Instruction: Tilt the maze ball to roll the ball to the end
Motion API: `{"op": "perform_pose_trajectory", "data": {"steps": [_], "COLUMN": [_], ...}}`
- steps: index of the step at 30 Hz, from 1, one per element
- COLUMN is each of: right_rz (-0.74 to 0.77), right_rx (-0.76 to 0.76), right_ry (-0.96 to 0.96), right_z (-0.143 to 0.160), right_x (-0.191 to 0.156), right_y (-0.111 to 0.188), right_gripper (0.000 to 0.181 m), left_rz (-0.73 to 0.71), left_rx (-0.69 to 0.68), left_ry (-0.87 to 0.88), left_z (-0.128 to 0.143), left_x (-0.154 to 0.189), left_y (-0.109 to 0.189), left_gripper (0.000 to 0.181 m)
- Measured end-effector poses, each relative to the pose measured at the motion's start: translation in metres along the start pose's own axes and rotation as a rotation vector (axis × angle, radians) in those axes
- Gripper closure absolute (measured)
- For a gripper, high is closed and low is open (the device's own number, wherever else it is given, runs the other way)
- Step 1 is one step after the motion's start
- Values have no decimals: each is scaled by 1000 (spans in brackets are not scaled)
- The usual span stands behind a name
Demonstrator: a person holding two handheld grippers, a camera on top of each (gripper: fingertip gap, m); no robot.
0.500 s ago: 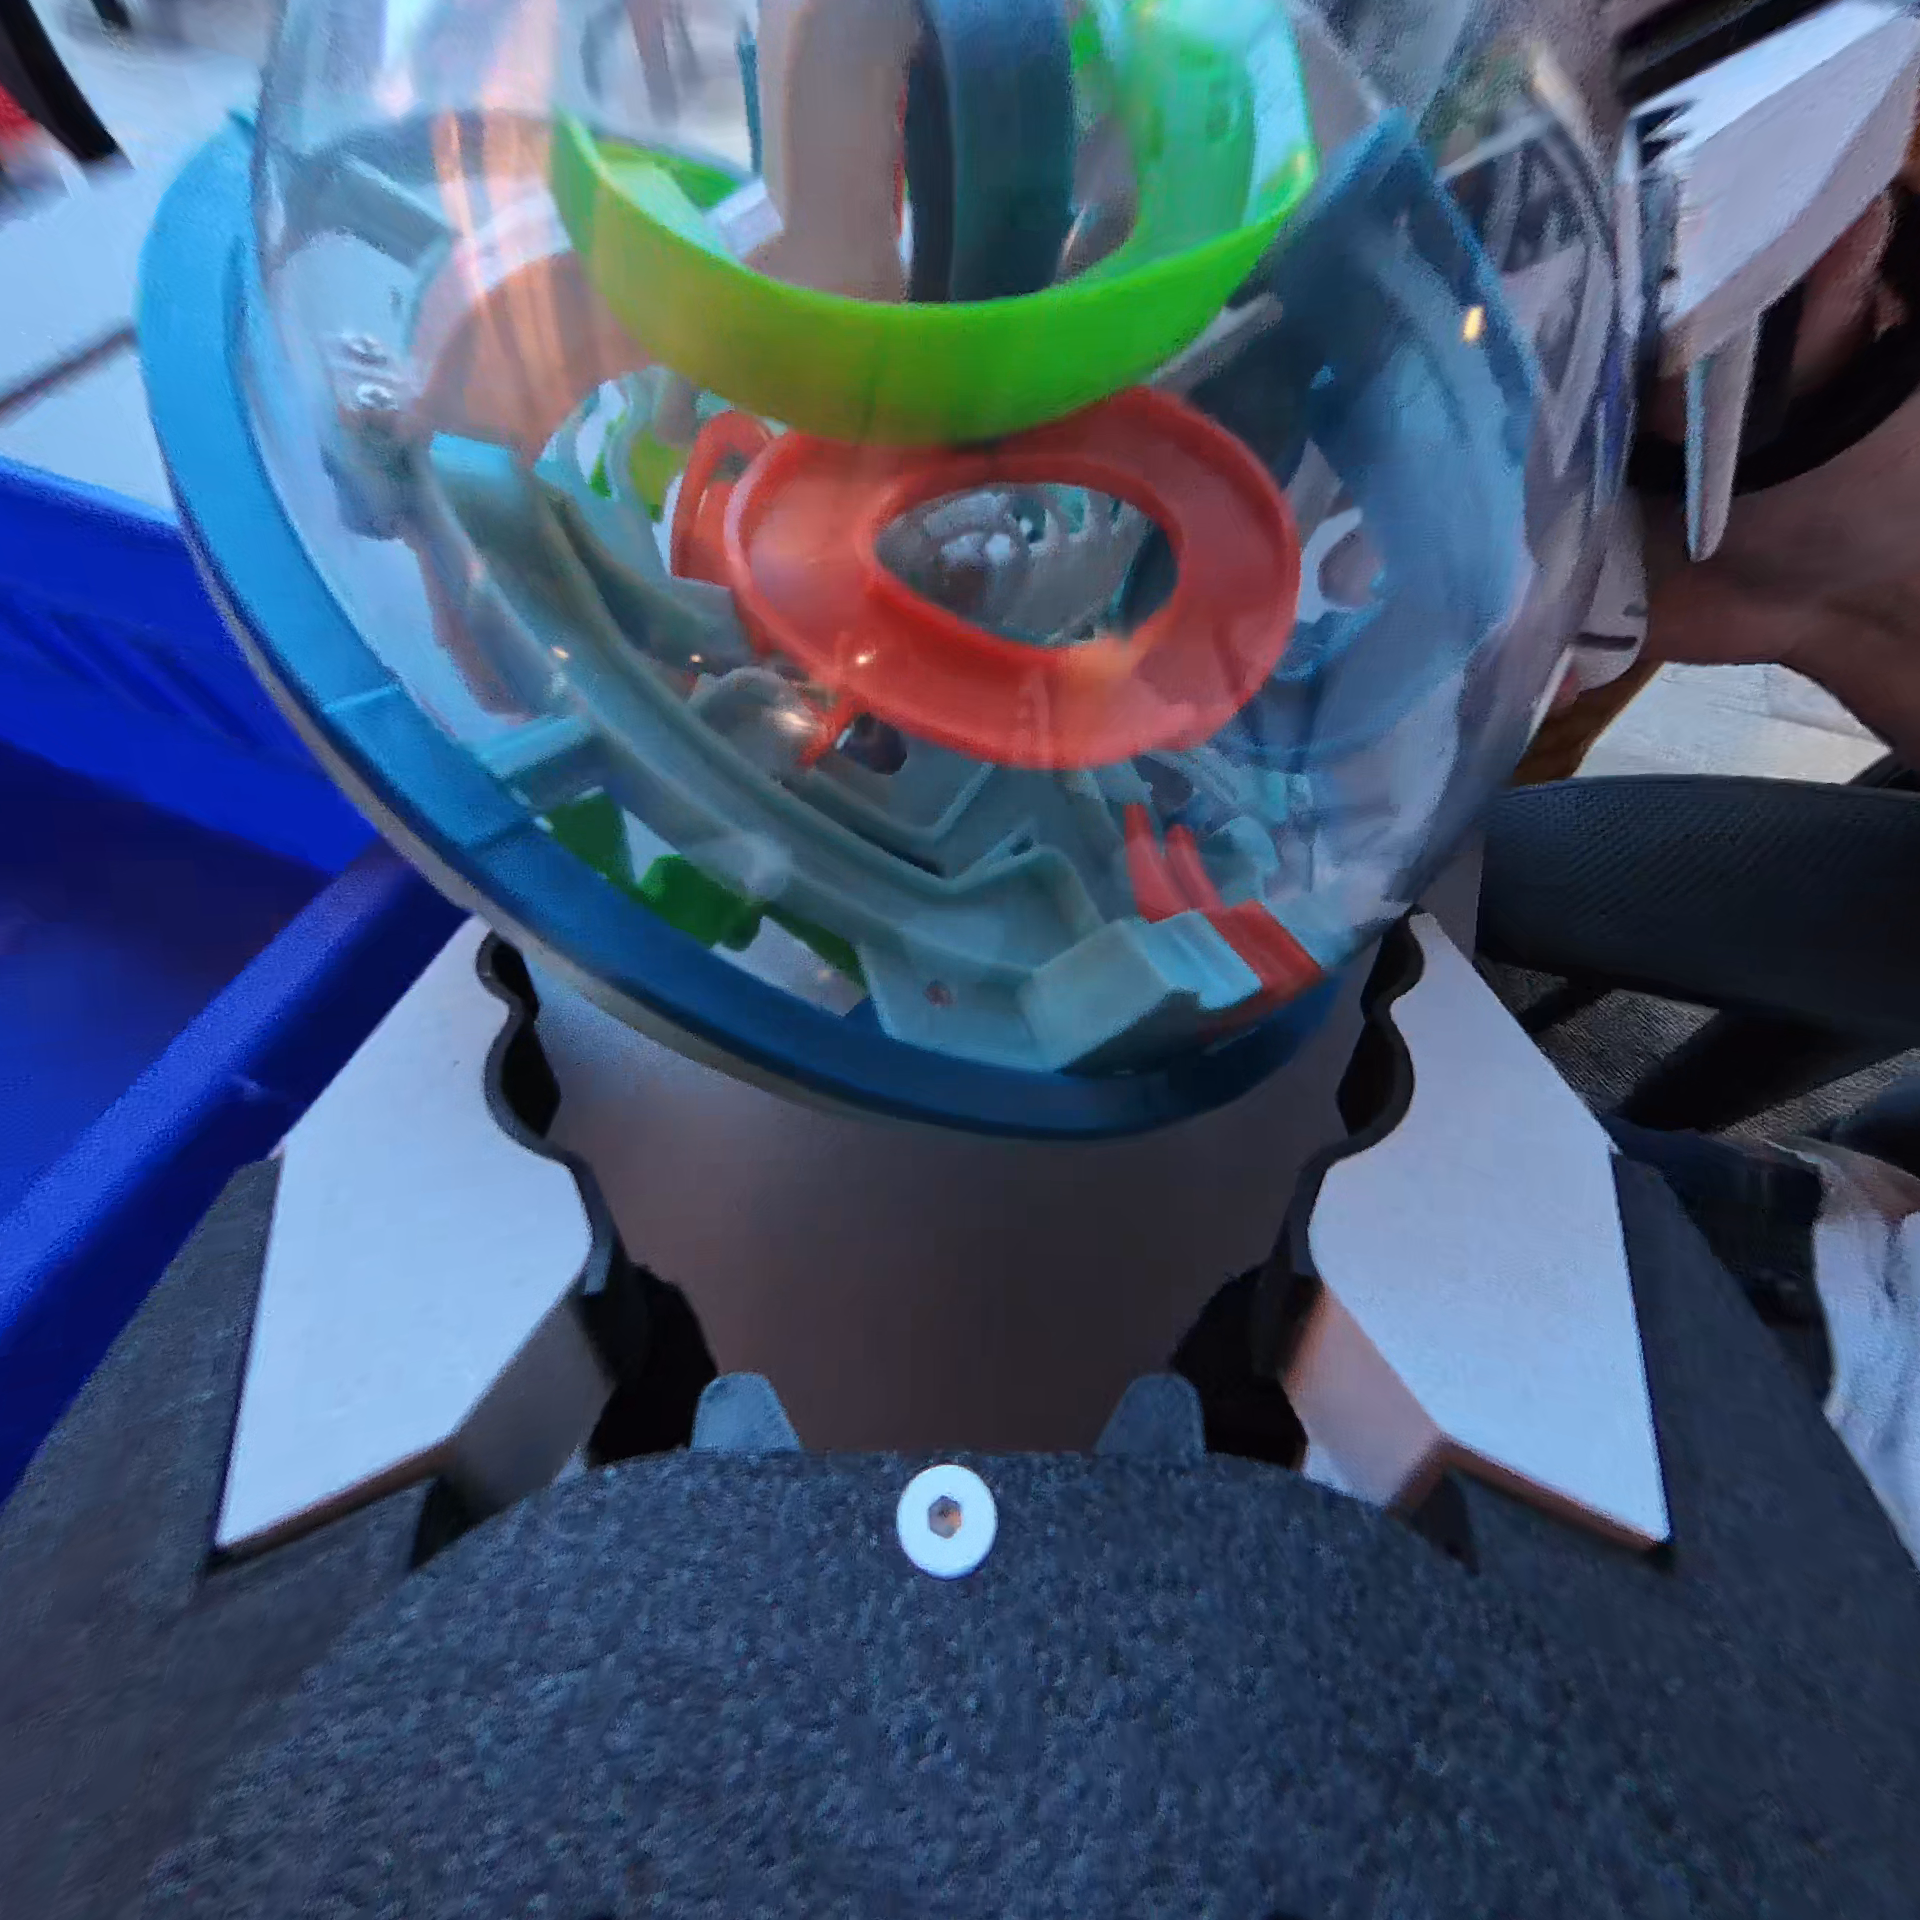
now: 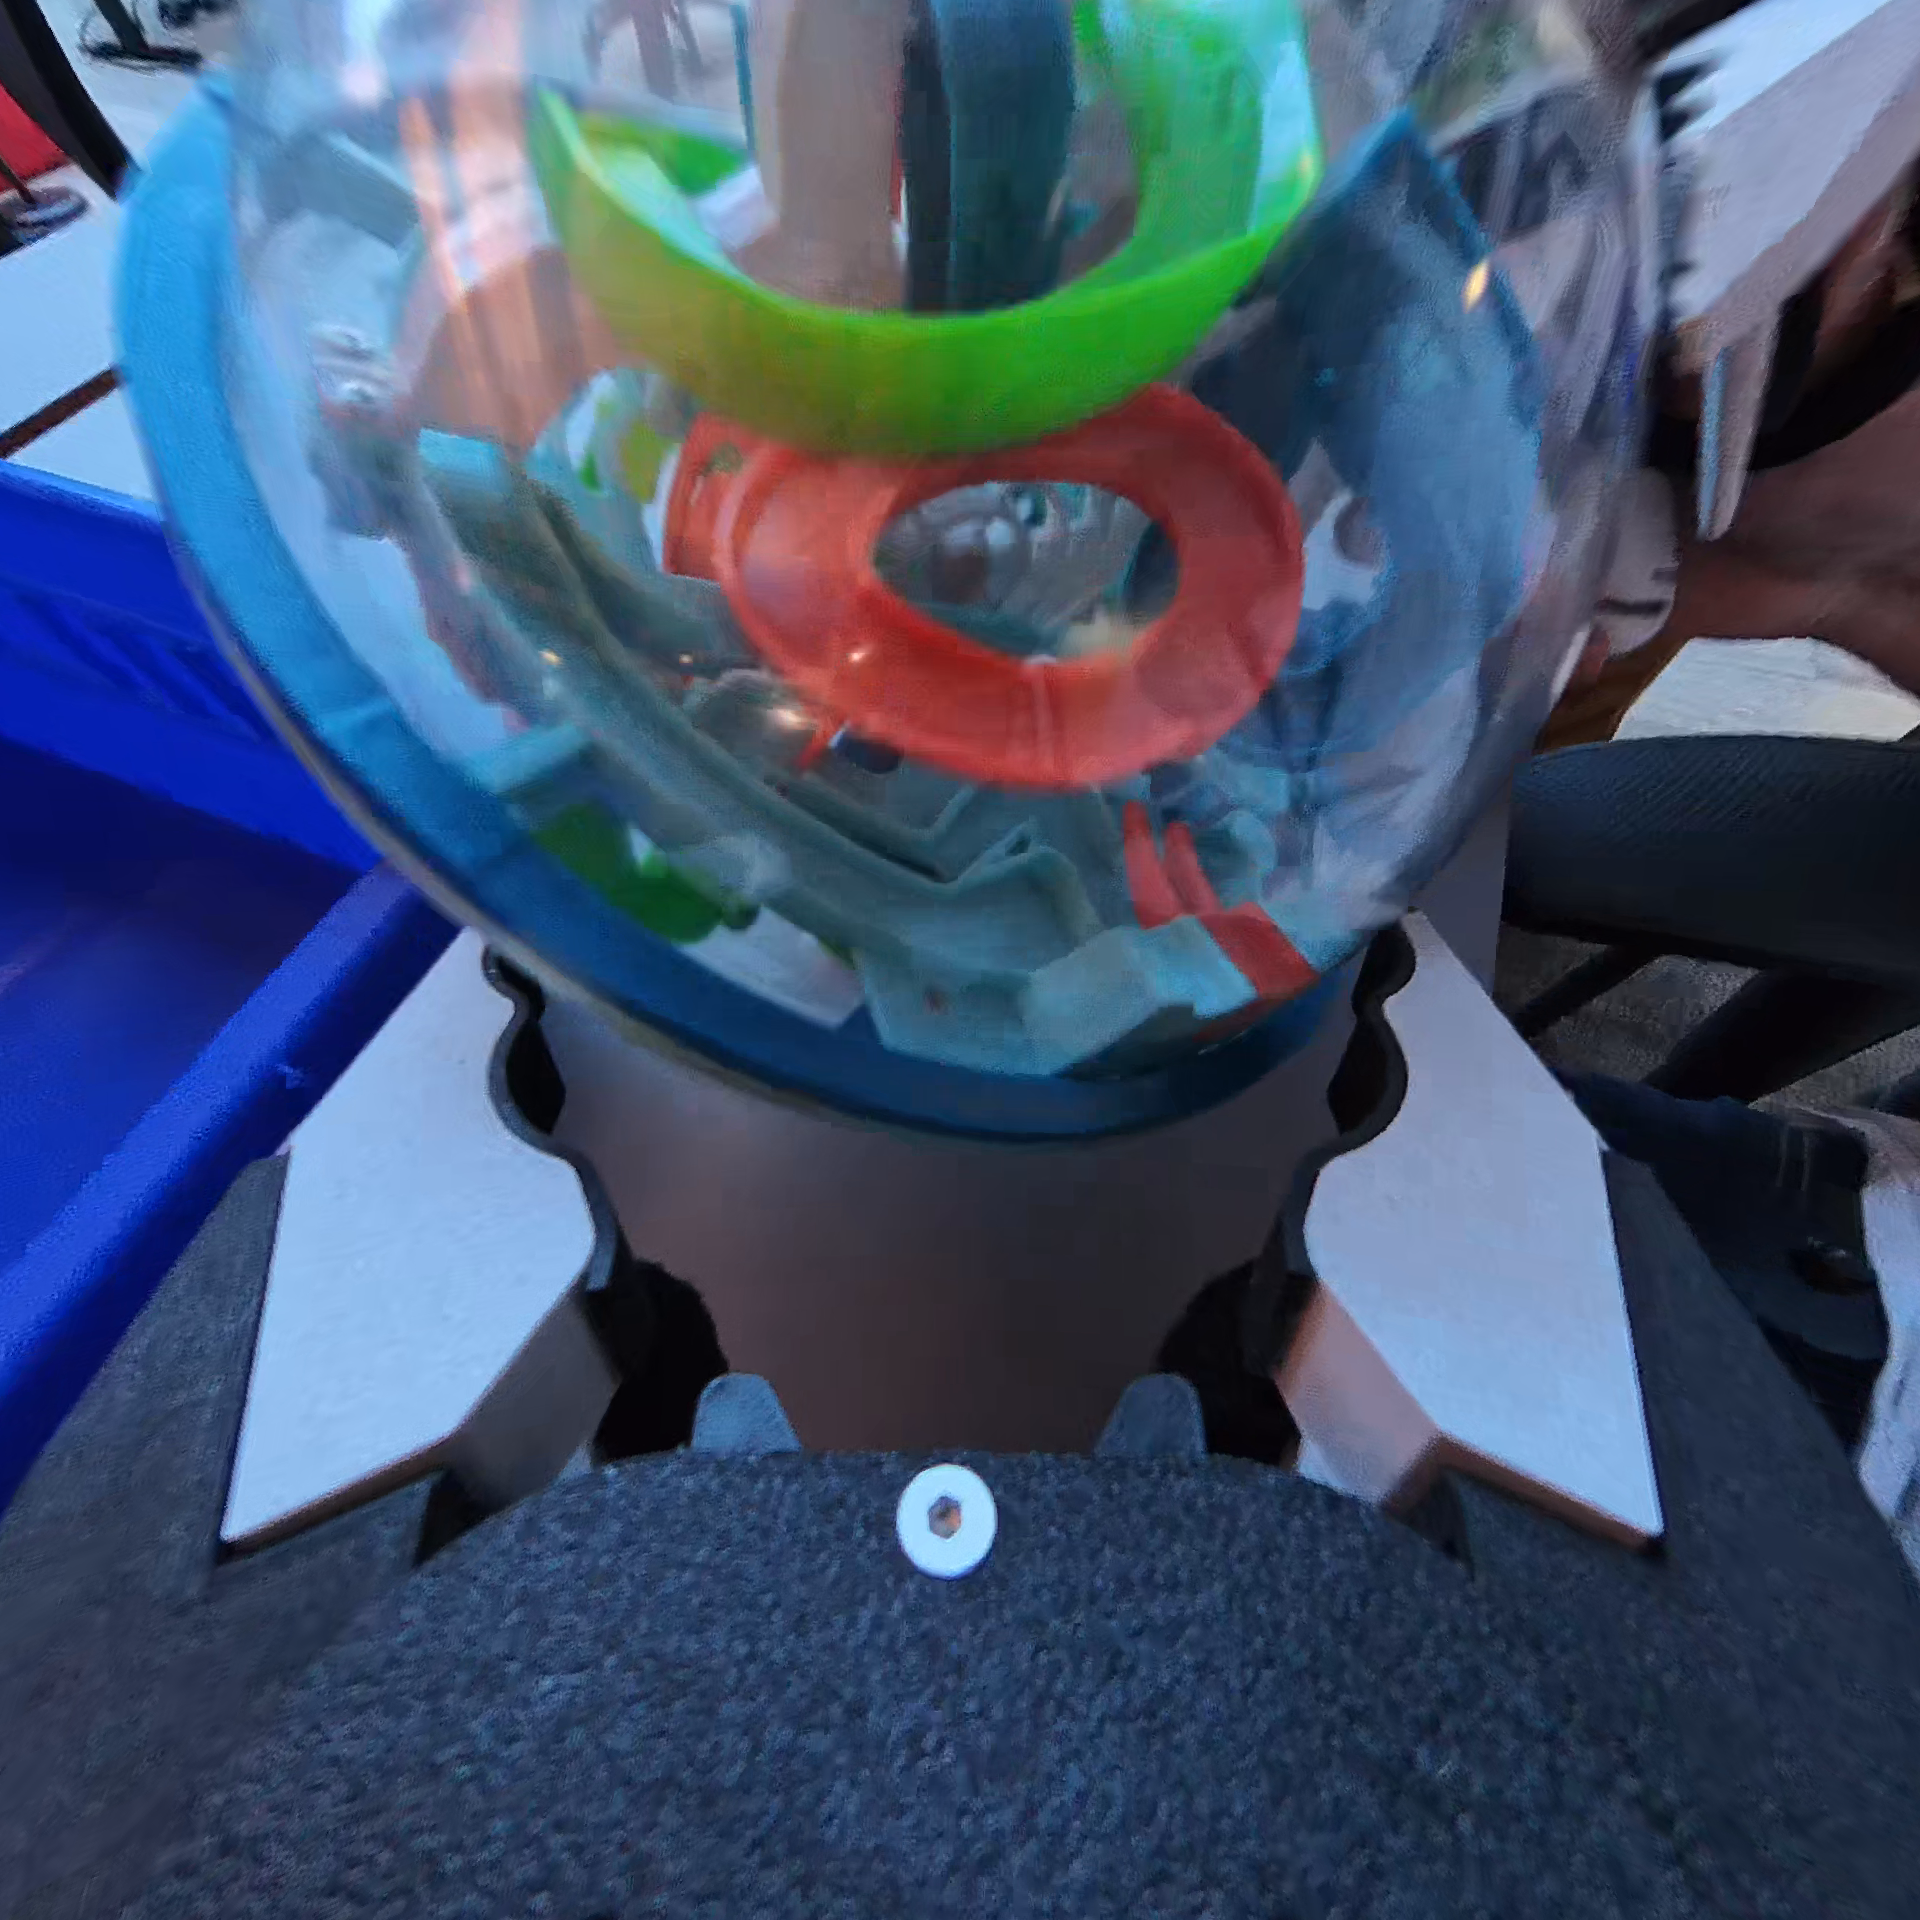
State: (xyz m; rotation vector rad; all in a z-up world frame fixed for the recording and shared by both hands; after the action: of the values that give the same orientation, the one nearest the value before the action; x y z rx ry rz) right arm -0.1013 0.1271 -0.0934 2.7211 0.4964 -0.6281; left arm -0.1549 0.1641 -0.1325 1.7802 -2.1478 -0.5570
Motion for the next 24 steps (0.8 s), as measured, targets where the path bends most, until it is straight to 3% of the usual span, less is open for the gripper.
{"op": "perform_pose_trajectory", "data": {"steps": [3,8,14,17,20,24], "right_rz": [57,120,91,71,72,47], "right_rx": [126,255,354,373,348,311], "right_ry": [330,747,1071,1215,1322,1335], "right_z": [-21,-57,-124,-146,-148,-127], "right_x": [-25,-78,-164,-204,-219,-211], "right_y": [10,27,56,66,60,42], "right_gripper": [29,28,28,28,28,28], "left_rz": [-88,-225,-501,-639,-773,-835], "left_rx": [43,188,394,448,459,451], "left_ry": [-125,-301,-576,-643,-680,-679], "left_z": [-11,-54,-150,-180,-181,-153], "left_x": [1,2,15,25,25,20], "left_y": [6,31,116,157,181,183], "left_gripper": [31,32,31,31,32,32]}}
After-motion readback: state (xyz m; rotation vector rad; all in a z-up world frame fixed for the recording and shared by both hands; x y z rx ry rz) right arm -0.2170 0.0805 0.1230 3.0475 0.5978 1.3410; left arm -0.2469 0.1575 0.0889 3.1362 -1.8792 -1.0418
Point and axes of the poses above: each gripper's, where its closed fingertips meet, y back along the fingers, z out of its underside, x = y × z across the jaws, the point moved 1 cm from there along y, back along the fingers, and after that the axes turned 5 degrees about z, right-handed, at the moved point
